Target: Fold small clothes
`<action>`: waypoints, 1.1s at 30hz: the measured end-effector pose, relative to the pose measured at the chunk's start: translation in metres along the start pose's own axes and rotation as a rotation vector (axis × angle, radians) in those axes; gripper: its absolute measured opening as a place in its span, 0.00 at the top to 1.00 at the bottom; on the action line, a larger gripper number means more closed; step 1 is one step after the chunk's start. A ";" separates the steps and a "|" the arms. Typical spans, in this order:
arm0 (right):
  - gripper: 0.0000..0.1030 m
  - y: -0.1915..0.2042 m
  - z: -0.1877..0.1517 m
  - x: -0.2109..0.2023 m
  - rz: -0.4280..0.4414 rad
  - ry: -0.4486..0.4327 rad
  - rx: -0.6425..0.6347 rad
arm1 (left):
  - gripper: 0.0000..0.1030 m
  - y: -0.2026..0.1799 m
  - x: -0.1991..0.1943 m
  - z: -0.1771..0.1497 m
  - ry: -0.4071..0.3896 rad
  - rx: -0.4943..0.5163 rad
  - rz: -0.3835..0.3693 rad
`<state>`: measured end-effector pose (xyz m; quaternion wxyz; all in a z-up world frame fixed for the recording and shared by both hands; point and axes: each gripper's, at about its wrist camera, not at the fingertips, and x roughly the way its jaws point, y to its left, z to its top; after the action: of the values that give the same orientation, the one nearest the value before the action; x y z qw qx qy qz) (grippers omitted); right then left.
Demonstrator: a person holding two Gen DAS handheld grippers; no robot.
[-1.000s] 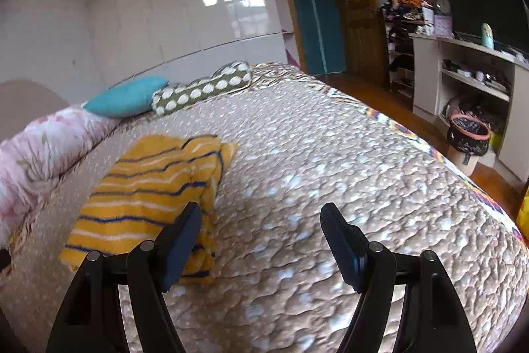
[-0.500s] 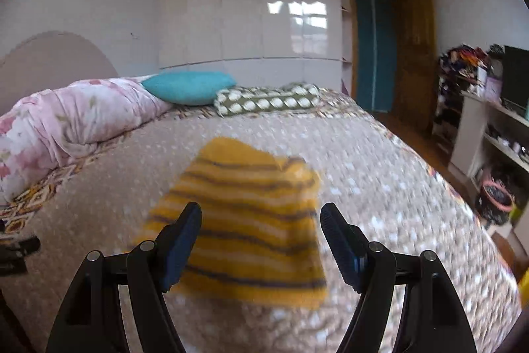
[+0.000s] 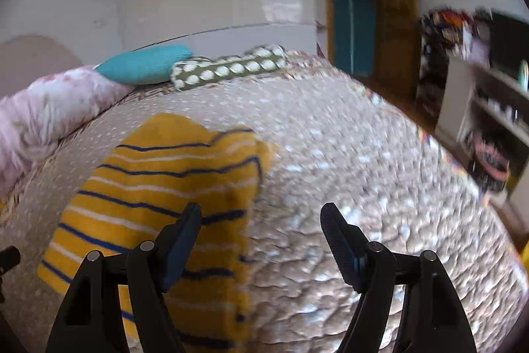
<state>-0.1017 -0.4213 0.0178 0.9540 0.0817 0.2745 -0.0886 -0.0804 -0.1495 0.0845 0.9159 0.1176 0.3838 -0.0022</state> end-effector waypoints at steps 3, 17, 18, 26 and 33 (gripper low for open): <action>0.24 -0.013 0.003 0.007 0.024 0.027 0.035 | 0.00 -0.010 -0.001 0.017 -0.028 0.005 -0.004; 0.22 -0.027 0.001 0.016 0.078 0.058 0.094 | 0.00 -0.052 0.064 0.074 -0.019 0.109 -0.096; 0.22 -0.028 0.002 0.015 0.083 0.051 0.102 | 0.00 -0.048 0.056 0.079 -0.046 0.090 -0.112; 0.22 -0.024 0.002 0.011 0.075 0.027 0.104 | 0.00 -0.080 0.108 0.113 0.094 0.161 -0.096; 0.20 -0.035 0.000 0.023 0.115 0.074 0.165 | 0.00 -0.083 0.092 0.094 0.037 0.158 -0.087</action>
<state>-0.0897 -0.4583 0.0018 0.9367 0.1789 0.2962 -0.0530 0.0425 -0.2423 0.0662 0.8956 0.1726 0.4040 -0.0701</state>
